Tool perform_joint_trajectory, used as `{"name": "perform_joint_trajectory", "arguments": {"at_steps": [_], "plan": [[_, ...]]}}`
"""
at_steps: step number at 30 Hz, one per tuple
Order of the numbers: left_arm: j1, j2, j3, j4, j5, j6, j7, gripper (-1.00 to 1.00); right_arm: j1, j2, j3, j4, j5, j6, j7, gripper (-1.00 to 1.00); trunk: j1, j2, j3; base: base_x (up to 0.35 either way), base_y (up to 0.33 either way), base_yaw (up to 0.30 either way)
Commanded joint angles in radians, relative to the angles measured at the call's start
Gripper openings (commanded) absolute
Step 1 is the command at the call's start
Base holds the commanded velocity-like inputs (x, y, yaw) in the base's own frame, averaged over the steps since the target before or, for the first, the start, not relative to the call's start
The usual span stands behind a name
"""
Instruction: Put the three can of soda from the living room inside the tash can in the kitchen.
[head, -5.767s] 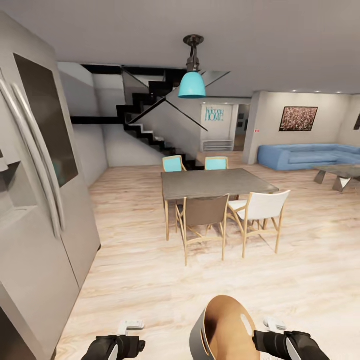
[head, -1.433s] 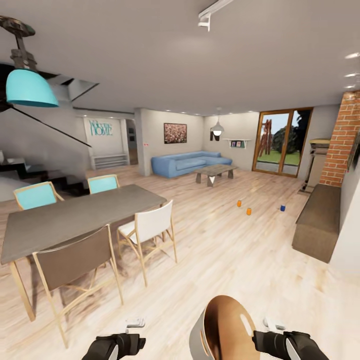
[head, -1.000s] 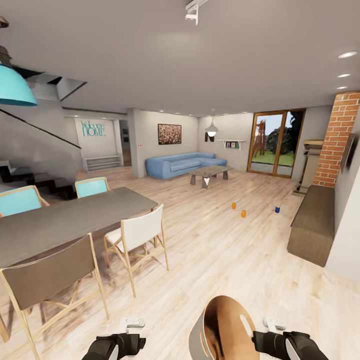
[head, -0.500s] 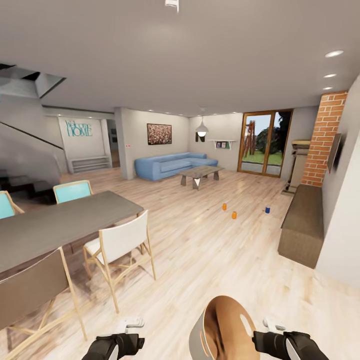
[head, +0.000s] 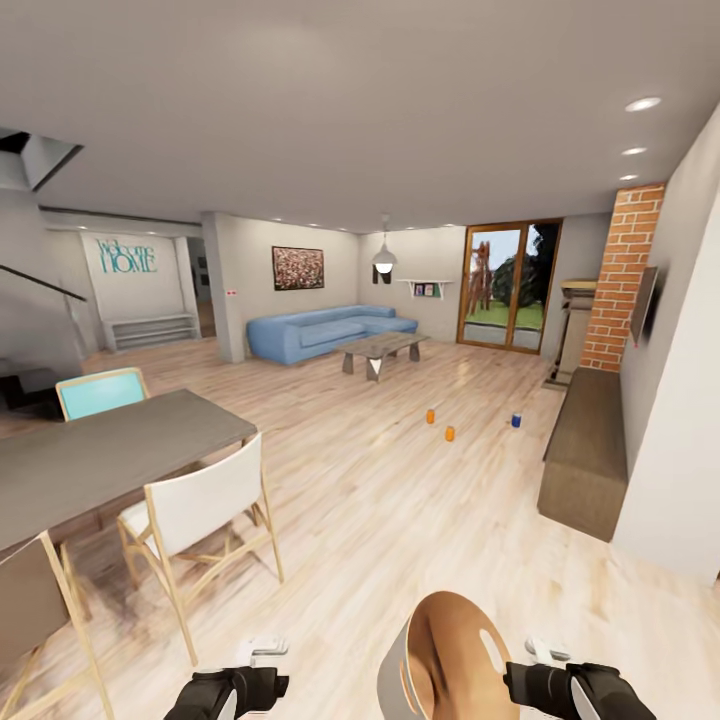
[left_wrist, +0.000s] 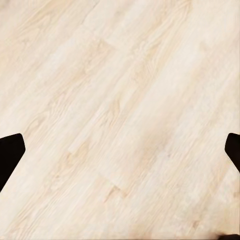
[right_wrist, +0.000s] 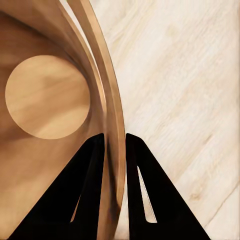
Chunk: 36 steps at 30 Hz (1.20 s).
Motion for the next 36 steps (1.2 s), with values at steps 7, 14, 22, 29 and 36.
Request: {"name": "perform_joint_trajectory", "arguments": {"at_steps": [7,14,22,29,36], "plan": [[0.000,0.000,0.000,0.000,0.000,0.000,0.000,1.00,0.000,0.000,-0.002,-0.001,-0.019,0.004,0.005,-1.00,0.000,0.000,0.000,0.311,-0.118,-0.003],[0.000,0.000,0.000,0.000,0.000,0.000,0.000,1.00,-0.001,0.000,-0.002,-0.001,-0.019,0.003,0.005,-1.00,0.000,0.000,0.000,0.318,-0.108,-0.112],[0.000,0.000,0.000,0.000,0.000,-0.007,0.003,1.00,0.000,0.000,-0.002,-0.001,-0.019,0.003,0.005,-1.00,0.000,0.000,0.000,0.318,-0.106,-0.226],[0.000,0.000,0.000,0.000,0.000,-0.013,0.003,1.00,-0.001,0.000,-0.002,-0.001,-0.019,0.004,0.005,-1.00,0.000,0.000,0.000,0.321,-0.097,-0.203],[0.000,0.000,0.000,0.000,0.000,-0.014,0.003,1.00,-0.001,0.000,-0.001,-0.001,-0.019,0.003,0.005,-1.00,0.000,0.000,0.000,0.325,-0.082,-0.033]]}}
